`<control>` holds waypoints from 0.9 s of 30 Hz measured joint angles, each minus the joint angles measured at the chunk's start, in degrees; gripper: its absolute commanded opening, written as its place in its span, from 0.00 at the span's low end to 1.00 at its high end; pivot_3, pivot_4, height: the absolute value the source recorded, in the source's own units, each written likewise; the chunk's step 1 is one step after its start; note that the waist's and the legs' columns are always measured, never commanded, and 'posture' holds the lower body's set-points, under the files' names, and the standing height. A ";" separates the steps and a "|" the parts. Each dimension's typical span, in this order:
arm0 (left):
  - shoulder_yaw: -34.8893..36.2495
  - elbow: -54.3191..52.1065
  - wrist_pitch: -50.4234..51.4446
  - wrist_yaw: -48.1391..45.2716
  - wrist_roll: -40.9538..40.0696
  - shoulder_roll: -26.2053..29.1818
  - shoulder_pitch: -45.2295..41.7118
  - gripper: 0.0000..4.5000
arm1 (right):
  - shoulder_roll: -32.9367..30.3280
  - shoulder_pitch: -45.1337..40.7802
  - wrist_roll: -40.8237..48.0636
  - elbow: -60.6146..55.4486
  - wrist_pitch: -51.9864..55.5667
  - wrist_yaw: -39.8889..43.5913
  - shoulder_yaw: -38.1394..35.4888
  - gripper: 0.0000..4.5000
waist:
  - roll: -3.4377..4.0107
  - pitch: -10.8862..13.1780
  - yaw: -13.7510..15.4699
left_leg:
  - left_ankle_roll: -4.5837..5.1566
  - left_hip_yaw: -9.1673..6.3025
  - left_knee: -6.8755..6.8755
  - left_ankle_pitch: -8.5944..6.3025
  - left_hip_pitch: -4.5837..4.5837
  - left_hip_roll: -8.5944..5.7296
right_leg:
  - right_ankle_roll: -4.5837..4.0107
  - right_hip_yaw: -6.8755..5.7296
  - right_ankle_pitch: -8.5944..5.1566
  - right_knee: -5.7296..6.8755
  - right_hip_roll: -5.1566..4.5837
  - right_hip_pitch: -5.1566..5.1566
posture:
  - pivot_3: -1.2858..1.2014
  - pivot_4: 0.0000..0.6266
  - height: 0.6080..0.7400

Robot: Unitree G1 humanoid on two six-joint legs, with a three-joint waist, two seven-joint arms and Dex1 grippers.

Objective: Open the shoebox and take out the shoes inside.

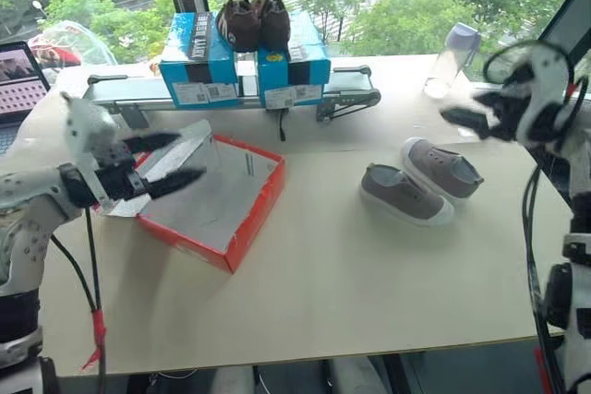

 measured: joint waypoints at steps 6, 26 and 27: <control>12.71 0.40 -3.73 12.35 -0.05 -8.14 3.99 1.00 | 11.80 13.17 4.74 -11.84 -4.56 -10.77 -8.45 0.95 | -0.28 -0.23 1.36 | 0.03 -0.01 0.22 -0.03 -0.18 -0.14 | 0.05 0.04 0.33 -0.33 -0.21 0.20 | 0.52 0.24 1.00; 0.00 -15.52 -21.47 31.20 22.32 -39.55 48.40 1.00 | 34.44 65.71 -4.39 -38.13 -21.22 -33.66 -3.68 0.95 | -0.75 -1.14 1.55 | -0.52 0.17 0.30 -0.37 0.65 0.00 | -0.11 0.28 -0.02 -1.15 -0.14 1.10 | 0.52 0.24 1.00; -1.81 -15.97 -22.33 31.73 23.72 -40.02 48.66 1.00 | 34.87 65.56 -4.47 -37.64 -21.22 -34.36 -3.35 0.95 | -0.69 -1.17 1.56 | -0.53 0.17 0.30 -0.37 0.62 0.00 | -0.11 0.29 -0.02 -1.25 -0.16 1.13 | 0.52 0.24 1.00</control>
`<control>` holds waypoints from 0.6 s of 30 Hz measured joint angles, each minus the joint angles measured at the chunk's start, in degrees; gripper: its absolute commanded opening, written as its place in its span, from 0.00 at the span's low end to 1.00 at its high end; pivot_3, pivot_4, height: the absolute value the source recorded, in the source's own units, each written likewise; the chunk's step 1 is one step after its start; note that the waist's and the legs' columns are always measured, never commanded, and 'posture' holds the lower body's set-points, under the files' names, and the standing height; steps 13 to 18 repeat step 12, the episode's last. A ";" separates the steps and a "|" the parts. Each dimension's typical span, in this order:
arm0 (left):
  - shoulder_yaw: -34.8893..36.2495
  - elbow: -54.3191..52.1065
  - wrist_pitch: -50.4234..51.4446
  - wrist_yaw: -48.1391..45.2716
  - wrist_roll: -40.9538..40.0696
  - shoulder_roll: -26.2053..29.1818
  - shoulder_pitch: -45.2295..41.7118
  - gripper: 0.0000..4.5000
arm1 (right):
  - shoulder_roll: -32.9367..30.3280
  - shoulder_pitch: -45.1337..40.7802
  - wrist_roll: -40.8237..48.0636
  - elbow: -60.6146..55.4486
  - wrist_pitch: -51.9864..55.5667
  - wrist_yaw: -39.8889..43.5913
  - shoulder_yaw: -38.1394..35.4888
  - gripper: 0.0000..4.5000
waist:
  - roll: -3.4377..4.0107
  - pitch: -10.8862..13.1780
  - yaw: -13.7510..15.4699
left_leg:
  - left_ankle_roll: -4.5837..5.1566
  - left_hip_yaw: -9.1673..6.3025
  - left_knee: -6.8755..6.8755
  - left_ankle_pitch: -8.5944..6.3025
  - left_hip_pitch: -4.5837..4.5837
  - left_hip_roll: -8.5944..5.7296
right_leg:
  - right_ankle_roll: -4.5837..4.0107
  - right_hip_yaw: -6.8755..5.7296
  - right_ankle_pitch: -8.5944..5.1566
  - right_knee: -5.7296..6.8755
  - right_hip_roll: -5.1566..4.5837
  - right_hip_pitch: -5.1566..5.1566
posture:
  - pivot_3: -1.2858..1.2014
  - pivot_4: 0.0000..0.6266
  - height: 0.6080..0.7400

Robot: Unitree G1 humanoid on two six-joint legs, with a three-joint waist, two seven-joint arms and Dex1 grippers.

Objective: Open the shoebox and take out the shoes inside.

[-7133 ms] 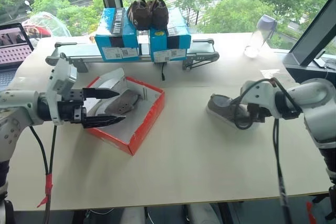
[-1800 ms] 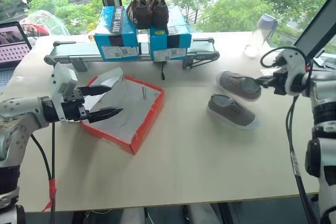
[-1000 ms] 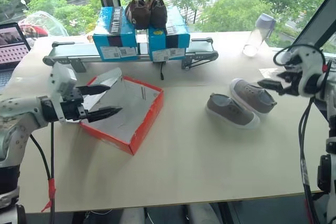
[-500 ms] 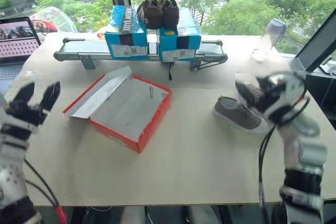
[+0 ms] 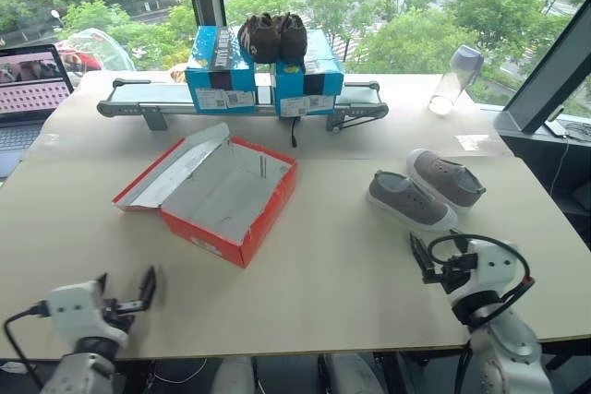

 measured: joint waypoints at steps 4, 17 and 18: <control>-4.94 -1.24 -0.24 2.12 3.47 -0.67 0.07 1.00 | 0.32 -2.08 -1.15 1.78 0.00 -2.85 1.38 0.95 | 0.28 -0.18 0.21 | 0.02 0.07 0.03 0.01 -0.12 -0.03 | 0.03 0.03 0.01 -0.02 -0.04 -0.01 | 0.52 0.24 1.00; -11.06 -0.44 -1.53 5.67 6.12 -2.69 -3.58 1.00 | 1.54 -1.31 -2.88 1.78 0.00 -6.07 4.88 0.95 | 0.63 -0.40 0.33 | 0.45 0.03 -0.25 0.26 -0.21 -0.08 | 0.49 0.03 0.08 -0.01 0.03 -0.07 | 0.52 0.24 1.00; -11.06 -0.44 -1.53 5.67 6.12 -2.69 -3.58 1.00 | 1.54 -1.31 -2.88 1.78 0.00 -6.07 4.88 0.95 | 0.63 -0.40 0.33 | 0.45 0.03 -0.25 0.26 -0.21 -0.08 | 0.49 0.03 0.08 -0.01 0.03 -0.07 | 0.52 0.24 1.00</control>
